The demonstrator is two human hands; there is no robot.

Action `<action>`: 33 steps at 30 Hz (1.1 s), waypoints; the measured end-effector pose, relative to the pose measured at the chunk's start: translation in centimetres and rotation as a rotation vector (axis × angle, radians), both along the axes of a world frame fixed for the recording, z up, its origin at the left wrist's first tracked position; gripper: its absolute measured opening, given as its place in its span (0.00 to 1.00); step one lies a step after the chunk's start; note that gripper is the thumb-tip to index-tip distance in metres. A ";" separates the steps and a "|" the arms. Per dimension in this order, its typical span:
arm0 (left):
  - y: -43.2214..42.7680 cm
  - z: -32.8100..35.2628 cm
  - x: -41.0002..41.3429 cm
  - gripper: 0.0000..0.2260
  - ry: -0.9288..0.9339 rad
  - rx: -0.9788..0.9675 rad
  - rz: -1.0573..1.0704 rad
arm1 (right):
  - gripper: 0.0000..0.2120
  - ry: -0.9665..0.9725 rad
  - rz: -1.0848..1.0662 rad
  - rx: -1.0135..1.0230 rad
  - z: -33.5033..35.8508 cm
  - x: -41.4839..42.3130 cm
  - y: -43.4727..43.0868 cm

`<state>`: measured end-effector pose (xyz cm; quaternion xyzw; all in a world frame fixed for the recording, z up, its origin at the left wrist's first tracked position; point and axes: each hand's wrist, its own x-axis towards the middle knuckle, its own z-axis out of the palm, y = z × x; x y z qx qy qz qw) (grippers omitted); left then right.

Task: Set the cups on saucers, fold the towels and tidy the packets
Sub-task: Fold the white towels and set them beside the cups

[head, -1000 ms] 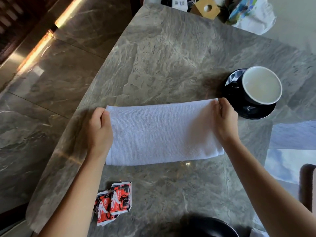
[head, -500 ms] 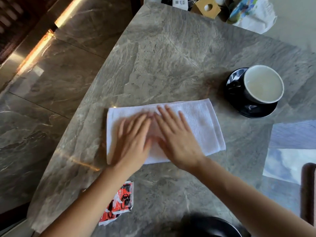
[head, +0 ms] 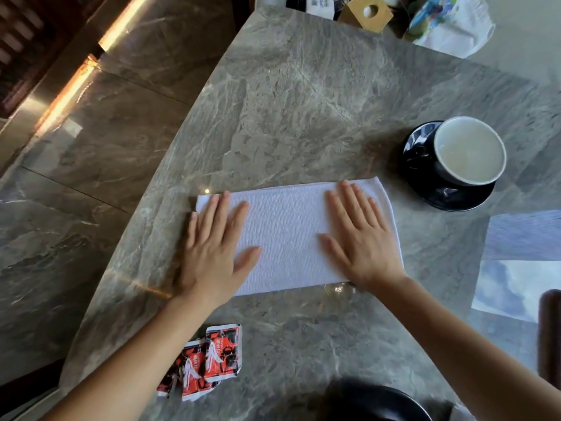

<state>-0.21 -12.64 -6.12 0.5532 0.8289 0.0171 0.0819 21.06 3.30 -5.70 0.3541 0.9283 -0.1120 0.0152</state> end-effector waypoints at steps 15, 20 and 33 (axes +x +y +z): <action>0.1 1.1 0.4 0.28 -0.096 0.099 0.140 | 0.11 0.217 0.046 0.102 1.6 -0.5 2.5; -0.4 2.7 0.9 0.18 -0.228 0.128 0.285 | 0.13 0.035 -0.038 0.090 4.4 -5.1 3.7; -4.9 4.4 3.4 0.13 -0.346 0.216 0.139 | 0.18 0.312 0.187 -0.154 2.8 -8.3 0.6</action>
